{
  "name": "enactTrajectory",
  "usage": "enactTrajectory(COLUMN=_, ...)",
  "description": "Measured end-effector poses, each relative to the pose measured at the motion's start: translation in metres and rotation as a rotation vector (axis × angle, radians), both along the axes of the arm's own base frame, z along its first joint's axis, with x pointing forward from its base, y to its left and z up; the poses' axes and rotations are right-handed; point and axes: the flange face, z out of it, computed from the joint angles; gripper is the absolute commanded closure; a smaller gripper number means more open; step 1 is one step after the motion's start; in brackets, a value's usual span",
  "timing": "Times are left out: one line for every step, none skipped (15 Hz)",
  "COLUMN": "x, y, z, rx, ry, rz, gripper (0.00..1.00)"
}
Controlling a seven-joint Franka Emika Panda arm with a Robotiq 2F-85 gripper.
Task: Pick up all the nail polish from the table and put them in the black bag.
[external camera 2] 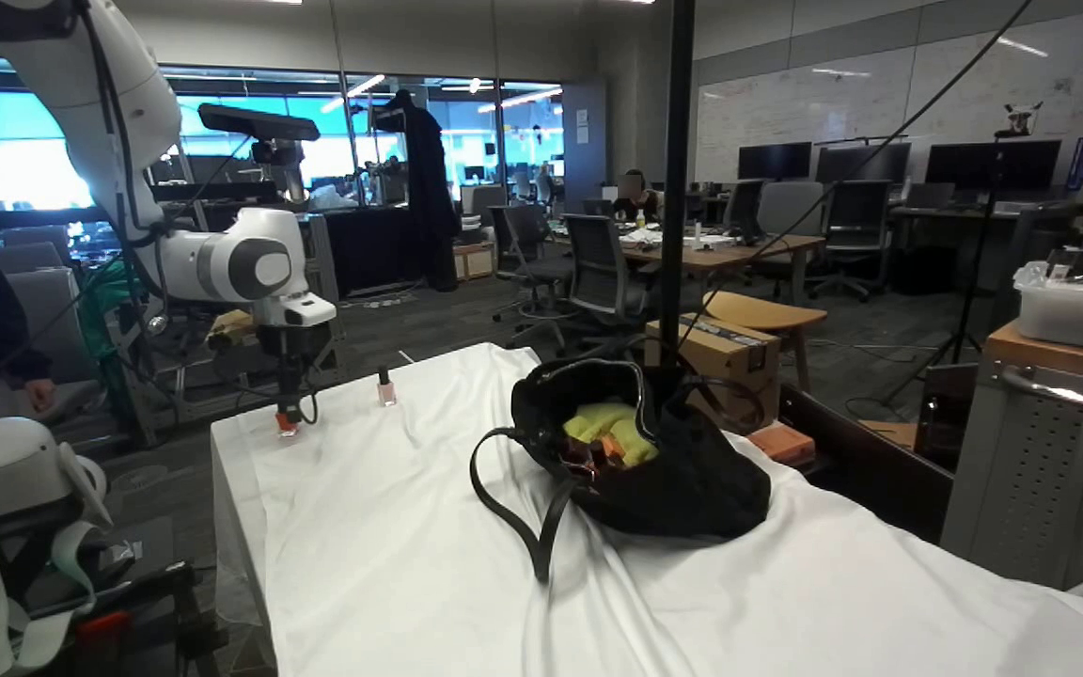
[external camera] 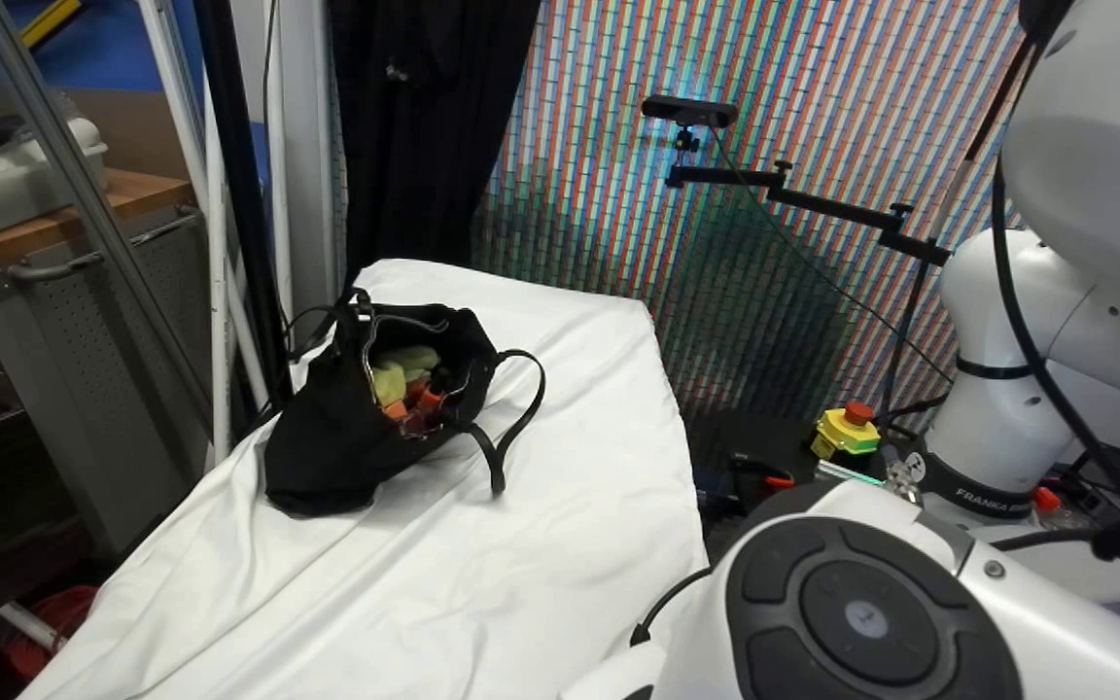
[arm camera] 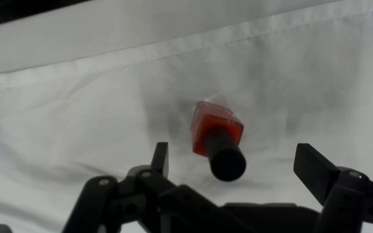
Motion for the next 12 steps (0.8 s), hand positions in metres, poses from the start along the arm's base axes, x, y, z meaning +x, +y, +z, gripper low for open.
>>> enactTrajectory(x=-0.001, y=0.001, z=0.000, rx=-0.001, ry=0.000, rz=0.001, gripper=0.00)
enactTrajectory(x=-0.002, y=0.001, z=0.000, rx=-0.001, ry=0.001, rz=0.002, gripper=0.00)
enactTrajectory(x=-0.003, y=0.002, z=0.000, rx=-0.001, ry=0.001, rz=0.001, gripper=0.00)
enactTrajectory(x=-0.004, y=0.003, z=0.000, rx=-0.001, ry=0.001, rz=0.001, gripper=0.00)
enactTrajectory(x=-0.005, y=0.004, z=0.000, rx=-0.002, ry=0.001, rz=0.001, gripper=0.00)
enactTrajectory(x=-0.006, y=0.005, z=0.000, rx=-0.002, ry=0.001, rz=0.002, gripper=0.00)
enactTrajectory(x=-0.007, y=0.005, z=0.000, rx=-0.002, ry=0.001, rz=0.003, gripper=0.00)
enactTrajectory(x=-0.008, y=0.006, z=0.000, rx=-0.002, ry=0.001, rz=0.003, gripper=0.00)
enactTrajectory(x=-0.008, y=0.007, z=0.000, rx=-0.002, ry=0.001, rz=0.003, gripper=0.00)
enactTrajectory(x=-0.009, y=0.007, z=-0.001, rx=-0.003, ry=0.002, rz=0.003, gripper=0.00)
enactTrajectory(x=-0.010, y=0.008, z=-0.001, rx=-0.004, ry=0.002, rz=0.003, gripper=0.00)
enactTrajectory(x=-0.011, y=0.008, z=-0.001, rx=-0.005, ry=0.003, rz=0.002, gripper=0.00)
